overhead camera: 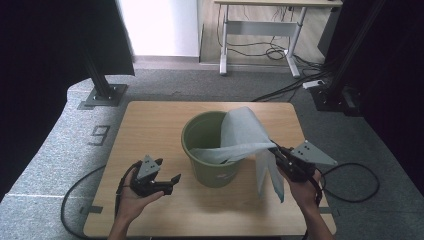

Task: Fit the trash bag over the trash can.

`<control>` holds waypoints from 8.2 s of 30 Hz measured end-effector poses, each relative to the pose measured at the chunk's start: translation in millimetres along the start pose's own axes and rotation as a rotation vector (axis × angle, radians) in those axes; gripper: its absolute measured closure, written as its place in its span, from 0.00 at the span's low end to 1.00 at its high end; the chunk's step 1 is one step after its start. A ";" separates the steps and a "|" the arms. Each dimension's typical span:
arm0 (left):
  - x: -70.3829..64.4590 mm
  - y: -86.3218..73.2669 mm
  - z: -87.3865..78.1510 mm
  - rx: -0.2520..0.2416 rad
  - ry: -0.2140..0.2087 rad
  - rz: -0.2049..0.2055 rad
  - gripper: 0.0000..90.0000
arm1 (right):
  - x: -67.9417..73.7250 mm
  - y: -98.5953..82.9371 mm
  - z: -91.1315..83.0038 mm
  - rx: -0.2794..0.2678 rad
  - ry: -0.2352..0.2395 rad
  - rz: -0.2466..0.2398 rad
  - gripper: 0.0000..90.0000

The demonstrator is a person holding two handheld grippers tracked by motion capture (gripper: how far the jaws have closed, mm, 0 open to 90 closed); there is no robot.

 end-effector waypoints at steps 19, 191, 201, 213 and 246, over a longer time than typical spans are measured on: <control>-13.4 48.0 8.6 -0.076 -0.033 0.022 0.21 | 27.9 17.3 45.6 0.063 0.146 -0.024 0.98; -59.1 88.9 40.5 -0.128 -0.204 0.129 0.39 | 39.8 -16.8 25.4 0.017 0.150 0.073 0.98; -73.4 88.9 57.9 -0.101 -0.167 0.111 0.31 | 41.0 -15.8 31.4 0.018 0.162 0.113 0.98; -75.4 93.3 65.8 -0.121 -0.168 0.041 0.85 | 39.4 -13.8 30.8 0.007 0.168 0.127 0.98; 9.1 90.4 41.8 -0.150 -0.071 -0.211 1.00 | 0.0 -62.1 -37.0 -0.012 0.090 0.164 0.38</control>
Point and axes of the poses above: each handheld gripper's, and its own axes: z roughly forward along the jaws, y roughly out of its top, x roughly to its left, the point moved 2 cm from there along z, roughly forward along the jaws, and after that the axes turned 10 degrees about -x, right-handed, at the moved point
